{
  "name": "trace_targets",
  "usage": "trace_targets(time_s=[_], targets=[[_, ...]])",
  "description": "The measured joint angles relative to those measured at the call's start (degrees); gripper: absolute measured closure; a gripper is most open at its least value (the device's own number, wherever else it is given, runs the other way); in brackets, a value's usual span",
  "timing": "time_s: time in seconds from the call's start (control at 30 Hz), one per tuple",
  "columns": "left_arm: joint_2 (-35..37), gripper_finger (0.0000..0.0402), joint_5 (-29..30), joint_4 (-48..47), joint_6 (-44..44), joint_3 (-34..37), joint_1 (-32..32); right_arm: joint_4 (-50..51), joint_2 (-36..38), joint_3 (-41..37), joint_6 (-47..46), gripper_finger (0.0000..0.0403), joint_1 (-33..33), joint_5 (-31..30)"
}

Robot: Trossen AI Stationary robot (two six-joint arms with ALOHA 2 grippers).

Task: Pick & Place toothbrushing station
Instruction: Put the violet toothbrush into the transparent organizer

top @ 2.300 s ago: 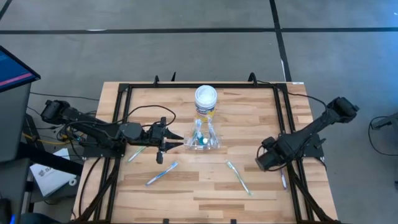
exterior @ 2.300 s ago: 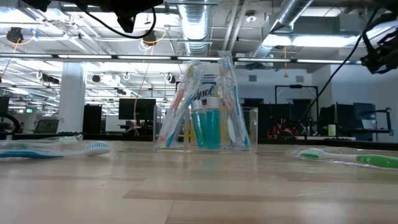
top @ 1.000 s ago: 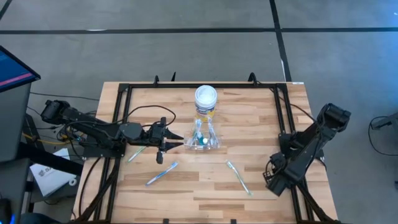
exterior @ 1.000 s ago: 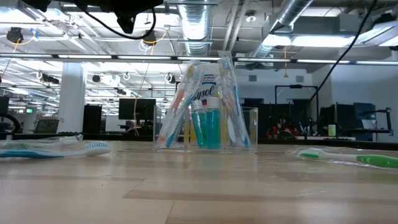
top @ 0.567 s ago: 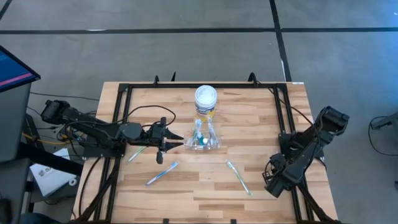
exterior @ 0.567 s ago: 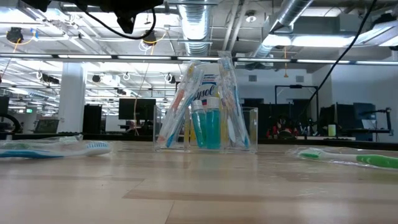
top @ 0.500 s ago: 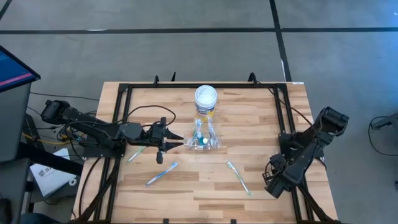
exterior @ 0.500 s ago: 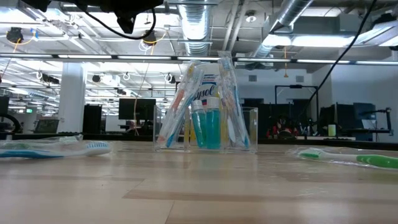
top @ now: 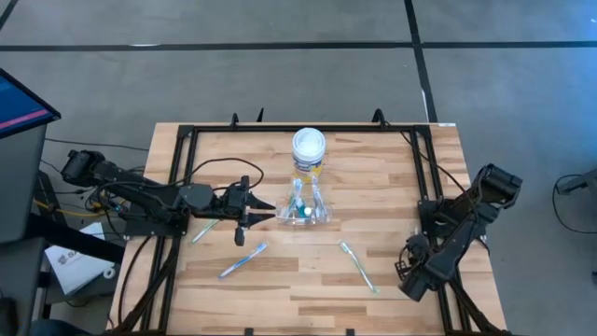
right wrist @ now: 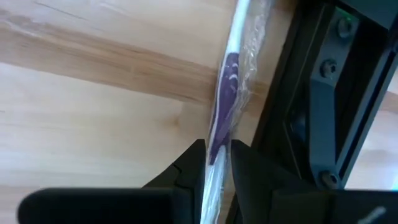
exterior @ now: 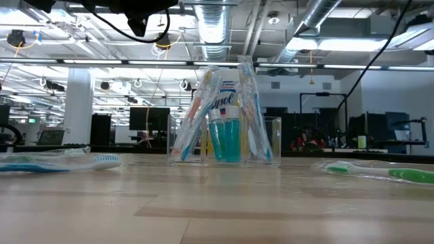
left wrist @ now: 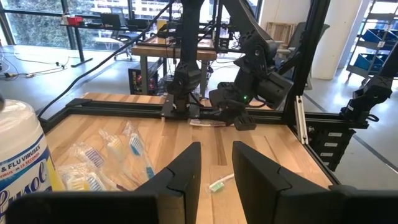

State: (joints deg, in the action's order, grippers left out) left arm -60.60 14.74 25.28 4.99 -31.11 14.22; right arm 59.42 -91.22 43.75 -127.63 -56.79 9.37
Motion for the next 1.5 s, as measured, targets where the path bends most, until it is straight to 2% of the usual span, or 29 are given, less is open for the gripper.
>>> trace_targets(time_s=[0.37, 0.5, 0.6, 0.73, 0.83, 1.1, 1.5], targets=[[0.0, 0.0314, 0.0, 0.0, 0.0, 0.0, 0.0, -2.6, 0.0, -0.3, -1.4, 0.0336, -1.4, -0.4], [0.0, 0.0314, 0.0, 0.0, 0.0, 0.0, 0.0, -6.7, 0.4, -3.4, -1.4, 0.0337, -1.3, -0.2], [0.0, 0.0314, 0.0, 0.0, 0.0, 0.0, 0.0, -7.7, 0.6, -4.2, -1.4, 0.0351, -0.6, 0.0], [0.0, 0.0314, 0.0, 0.0, 0.0, 0.0, 0.0, -4.4, 0.4, -1.8, 0.5, 0.0389, 0.0, -0.1], [0.0, 0.0314, 0.0, 0.0, 0.0, 0.0, 0.0, -2.0, 0.4, -1.4, 1.4, 0.0385, 0.0, -0.9], [0.0, 0.0314, 0.0, 0.0, 0.0, 0.0, 0.0, -2.9, 0.4, 0.2, 3.3, 0.0393, 0.4, -12.7], [0.0, 0.0314, 0.0, 0.0, 0.0, 0.0, 0.0, 3.2, 0.5, 6.2, 8.5, 0.0399, 2.6, -28.9]])
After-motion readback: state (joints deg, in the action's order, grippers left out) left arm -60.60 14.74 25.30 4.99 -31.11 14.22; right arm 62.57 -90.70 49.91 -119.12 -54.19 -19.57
